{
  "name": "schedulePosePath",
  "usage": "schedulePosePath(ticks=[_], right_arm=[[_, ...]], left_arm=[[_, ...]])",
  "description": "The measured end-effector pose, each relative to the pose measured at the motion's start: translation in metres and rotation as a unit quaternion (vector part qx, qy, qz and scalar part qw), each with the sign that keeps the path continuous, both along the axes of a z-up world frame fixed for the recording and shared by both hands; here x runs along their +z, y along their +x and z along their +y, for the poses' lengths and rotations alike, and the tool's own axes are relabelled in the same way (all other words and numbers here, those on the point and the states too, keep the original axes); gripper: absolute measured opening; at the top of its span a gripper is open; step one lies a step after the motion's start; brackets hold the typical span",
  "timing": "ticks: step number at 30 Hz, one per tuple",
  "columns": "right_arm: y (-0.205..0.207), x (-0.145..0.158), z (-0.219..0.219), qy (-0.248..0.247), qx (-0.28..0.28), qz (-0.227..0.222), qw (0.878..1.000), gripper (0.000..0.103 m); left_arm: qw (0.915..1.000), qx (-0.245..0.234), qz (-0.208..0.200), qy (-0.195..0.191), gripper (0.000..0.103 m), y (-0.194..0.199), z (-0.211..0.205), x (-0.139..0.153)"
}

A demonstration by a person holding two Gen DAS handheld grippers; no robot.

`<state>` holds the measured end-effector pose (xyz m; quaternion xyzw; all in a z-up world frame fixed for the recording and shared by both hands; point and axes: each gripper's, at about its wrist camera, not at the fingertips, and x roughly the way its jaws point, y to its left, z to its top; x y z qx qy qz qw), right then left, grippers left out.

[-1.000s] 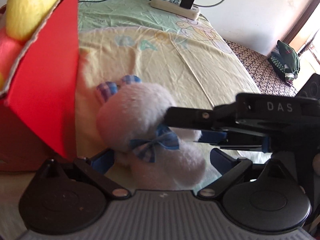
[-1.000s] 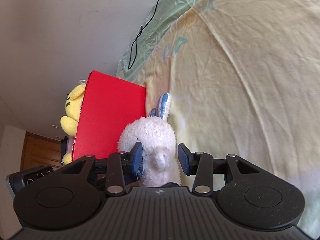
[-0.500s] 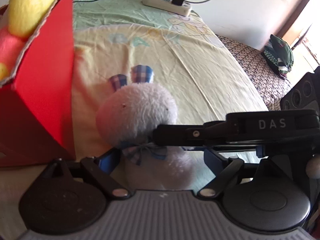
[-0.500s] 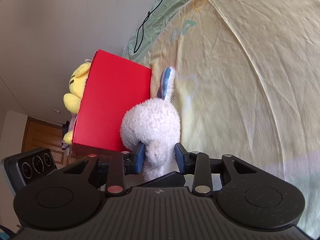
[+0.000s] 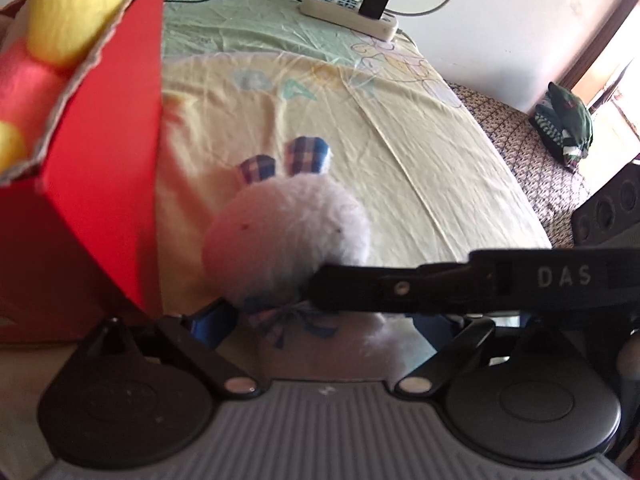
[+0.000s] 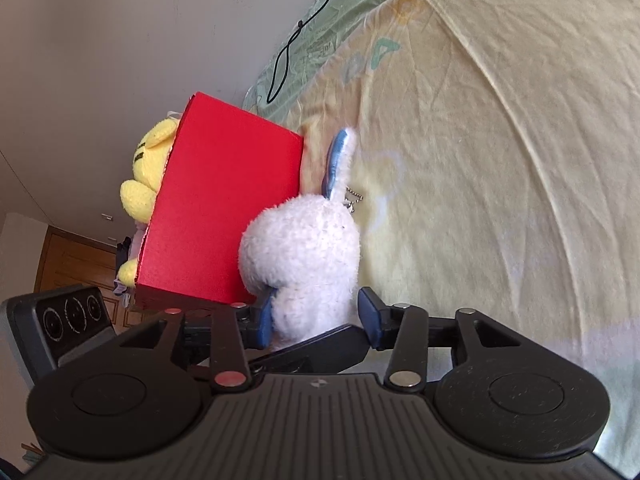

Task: Organize objects
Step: 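Lift the pink bunny off the bed with the right gripper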

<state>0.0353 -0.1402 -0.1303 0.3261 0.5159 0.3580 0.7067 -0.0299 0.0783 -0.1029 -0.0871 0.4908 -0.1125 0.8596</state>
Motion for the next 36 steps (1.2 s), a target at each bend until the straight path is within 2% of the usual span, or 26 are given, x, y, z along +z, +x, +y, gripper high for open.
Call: schedulePosePath(ticks=[6,9,15,22,36], right_arm=[[0.0,0.001,-0.004,0.009,-0.001,0.012,1.0,0.039],[-0.003,0.007,-0.004,0.002,0.001,0.009,1.0,0.039],[-0.015,0.021,-0.003,-0.002,0.014,0.006,1.0,0.039],[-0.032,0.033,0.013,-0.006,0.054,0.008,0.999,0.039],[-0.058,0.045,0.079,-0.006,0.165,0.018,0.986,0.039]], left_arm=[[0.9999,-0.007,-0.004,-0.009,0.09,-0.006,0.0,0.006],[0.9998,-0.014,-0.007,-0.01,0.086,-0.01,-0.003,0.012],[0.9996,-0.022,-0.012,-0.012,0.086,-0.026,-0.002,0.026],[0.9997,-0.014,-0.015,-0.013,0.086,-0.053,0.013,0.04],[0.9987,0.048,-0.017,-0.001,0.086,-0.111,0.057,0.058]])
